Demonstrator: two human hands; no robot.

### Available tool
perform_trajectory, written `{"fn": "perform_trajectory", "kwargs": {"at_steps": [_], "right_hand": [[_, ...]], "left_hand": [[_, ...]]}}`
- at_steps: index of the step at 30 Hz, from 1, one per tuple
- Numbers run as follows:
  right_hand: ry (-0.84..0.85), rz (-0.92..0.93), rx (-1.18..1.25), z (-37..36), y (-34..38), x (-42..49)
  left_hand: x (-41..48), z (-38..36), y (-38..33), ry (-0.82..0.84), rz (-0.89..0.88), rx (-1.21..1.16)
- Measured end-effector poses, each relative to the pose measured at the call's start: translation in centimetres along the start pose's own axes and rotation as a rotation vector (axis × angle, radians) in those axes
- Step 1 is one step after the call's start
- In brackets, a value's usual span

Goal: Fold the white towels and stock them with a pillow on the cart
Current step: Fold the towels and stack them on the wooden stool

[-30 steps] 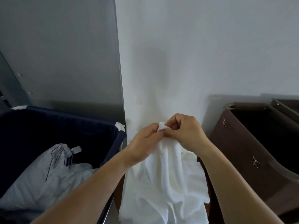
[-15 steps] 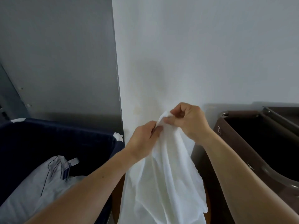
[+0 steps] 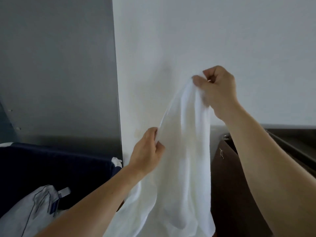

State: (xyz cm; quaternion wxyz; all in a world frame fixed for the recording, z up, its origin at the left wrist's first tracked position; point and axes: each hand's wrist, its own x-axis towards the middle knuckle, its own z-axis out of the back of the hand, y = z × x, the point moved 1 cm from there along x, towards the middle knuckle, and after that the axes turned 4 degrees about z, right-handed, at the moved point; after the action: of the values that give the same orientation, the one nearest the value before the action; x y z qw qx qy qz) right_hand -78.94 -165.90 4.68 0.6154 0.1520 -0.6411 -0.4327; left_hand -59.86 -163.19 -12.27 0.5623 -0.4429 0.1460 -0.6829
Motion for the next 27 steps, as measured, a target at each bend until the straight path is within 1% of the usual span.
{"fn": "perform_trajectory", "kwargs": {"at_steps": [2, 5, 6, 8, 10, 14, 17, 20, 24, 25, 27], "right_hand": [[0.073, -0.067, -0.023, -0.5, -1.9, -1.4], [0.037, -0.106, 0.066, -0.6, -3.5, -2.9], [0.031, -0.109, 0.095, -0.5, -3.5, -3.0], [0.014, -0.087, 0.097, -0.3, -3.0, -2.6], [-0.041, -0.057, 0.095, 0.0, -2.4, -2.0], [-0.118, -0.014, 0.044, 0.7, -2.0, -0.9], [-0.141, -0.002, -0.048, 1.5, -3.1, -0.5], [-0.173, -0.045, -0.128, 2.5, -4.4, -0.4], [-0.099, -0.102, -0.252, 2.8, -5.7, -0.9], [-0.086, -0.116, -0.263, 2.7, -6.0, -1.2], [-0.073, -0.121, -0.244, 2.2, -6.3, -1.8]], "left_hand": [[0.0, 0.0, -0.4, 0.013, -0.008, 0.065], [-0.2, -0.3, -1.2, 0.131, 0.012, 0.138], [-0.3, -0.5, -1.4, 0.146, 0.019, 0.141], [-0.4, -1.0, -1.5, 0.136, 0.039, 0.144], [-0.5, -1.6, -1.0, 0.133, 0.081, 0.151], [-1.3, -2.5, 1.6, 0.225, 0.171, 0.142], [-1.4, -1.9, 3.5, 0.268, 0.153, 0.107], [-0.7, -0.3, 3.8, 0.199, 0.137, 0.006], [0.8, 1.7, 2.2, 0.033, 0.075, -0.098], [1.1, 1.9, 1.5, 0.027, 0.061, -0.132], [1.6, 2.1, 0.1, 0.04, 0.012, -0.122]]}}
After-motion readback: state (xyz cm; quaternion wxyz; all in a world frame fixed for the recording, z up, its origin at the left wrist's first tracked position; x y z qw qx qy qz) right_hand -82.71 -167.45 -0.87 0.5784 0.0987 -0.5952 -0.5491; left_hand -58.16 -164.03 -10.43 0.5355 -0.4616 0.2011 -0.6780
